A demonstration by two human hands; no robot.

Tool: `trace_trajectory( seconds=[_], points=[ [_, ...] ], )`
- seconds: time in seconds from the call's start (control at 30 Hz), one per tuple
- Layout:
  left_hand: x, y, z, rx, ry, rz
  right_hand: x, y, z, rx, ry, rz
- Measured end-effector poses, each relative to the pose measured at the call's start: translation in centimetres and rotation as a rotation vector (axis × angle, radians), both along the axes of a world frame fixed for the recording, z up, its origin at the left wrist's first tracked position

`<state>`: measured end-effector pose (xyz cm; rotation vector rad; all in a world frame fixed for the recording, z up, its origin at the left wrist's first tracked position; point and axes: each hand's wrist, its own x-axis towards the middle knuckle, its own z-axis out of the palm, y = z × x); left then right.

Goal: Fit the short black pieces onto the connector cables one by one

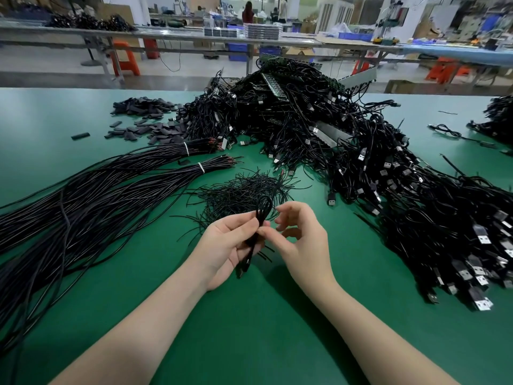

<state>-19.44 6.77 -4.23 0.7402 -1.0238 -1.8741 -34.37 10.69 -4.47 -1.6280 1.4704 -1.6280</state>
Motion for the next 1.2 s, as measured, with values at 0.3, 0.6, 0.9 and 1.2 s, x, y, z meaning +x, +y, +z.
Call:
trace_trajectory(
  seconds=[0.3, 0.6, 0.9, 1.2],
  points=[
    [0.0, 0.2, 0.1, -0.008, -0.049, -0.043, -0.4, -0.2, 0.0, 0.158, -0.173, 0.301],
    [-0.5, 0.3, -0.5, -0.051, -0.074, 0.059, -0.5, 0.0, 0.2, 0.19, -0.217, 0.313],
    [-0.7, 0.7, -0.6, -0.107, -0.093, 0.085, -2.5, 0.4, 5.9, 0.151, -0.547, 0.075],
    [-0.5, 0.8, -0.2, -0.123, -0.173, 0.084, -20.3, 1.7, 12.4, 0.51, 0.877, -0.978]
  ],
)
